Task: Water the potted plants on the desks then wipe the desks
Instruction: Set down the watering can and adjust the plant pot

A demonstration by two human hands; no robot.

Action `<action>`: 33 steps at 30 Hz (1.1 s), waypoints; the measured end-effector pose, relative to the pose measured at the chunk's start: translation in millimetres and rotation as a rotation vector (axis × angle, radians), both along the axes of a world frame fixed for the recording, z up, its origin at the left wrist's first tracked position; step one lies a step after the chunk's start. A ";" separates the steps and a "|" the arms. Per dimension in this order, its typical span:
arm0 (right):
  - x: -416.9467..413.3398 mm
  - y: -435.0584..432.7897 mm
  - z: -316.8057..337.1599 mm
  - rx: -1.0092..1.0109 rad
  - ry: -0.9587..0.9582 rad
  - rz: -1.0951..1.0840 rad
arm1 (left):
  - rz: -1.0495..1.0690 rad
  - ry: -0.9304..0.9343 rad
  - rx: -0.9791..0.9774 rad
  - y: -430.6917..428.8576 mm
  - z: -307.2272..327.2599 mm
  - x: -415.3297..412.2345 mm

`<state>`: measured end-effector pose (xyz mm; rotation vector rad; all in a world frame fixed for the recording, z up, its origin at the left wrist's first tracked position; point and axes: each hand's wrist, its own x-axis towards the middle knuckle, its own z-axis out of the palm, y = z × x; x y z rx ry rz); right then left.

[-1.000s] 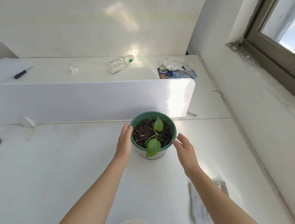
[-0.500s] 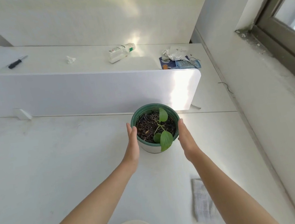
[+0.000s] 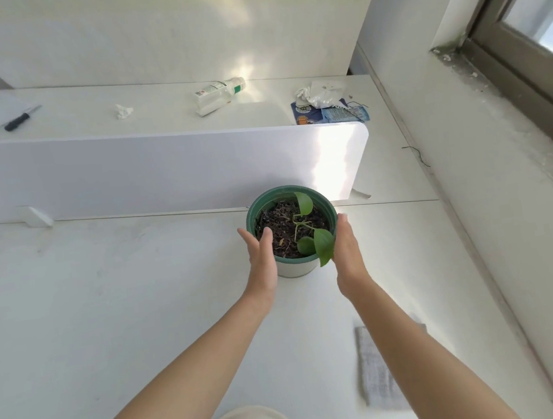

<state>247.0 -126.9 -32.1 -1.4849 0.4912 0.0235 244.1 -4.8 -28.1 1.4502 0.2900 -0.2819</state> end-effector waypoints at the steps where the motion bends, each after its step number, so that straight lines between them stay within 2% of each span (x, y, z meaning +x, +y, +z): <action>1: 4.5 -2.8 3.3 -0.007 0.017 0.005 | 0.004 -0.009 -0.003 -3.2 -0.1 -1.3; 6: -4.3 -8.8 24.3 -0.062 0.040 0.079 | 0.009 0.043 0.002 -2.9 6.1 -4.3; 10: -41.0 -9.6 30.8 -0.109 0.048 0.022 | 0.093 0.087 -0.038 22.0 28.1 -10.6; 13: -78.6 -3.5 29.8 -0.182 0.014 -0.027 | 0.164 0.018 -0.148 51.8 61.2 -34.4; 18: -149.9 6.1 35.9 -0.202 -0.016 -0.029 | 0.239 -0.156 -0.083 103.8 86.7 -113.0; 25: -241.6 20.5 25.6 -0.288 -0.052 0.137 | 0.492 -0.225 -0.024 151.1 59.6 -228.6; 33: -291.5 46.7 -13.5 -0.369 0.016 0.286 | 0.694 -0.006 -0.023 175.5 -0.4 -266.8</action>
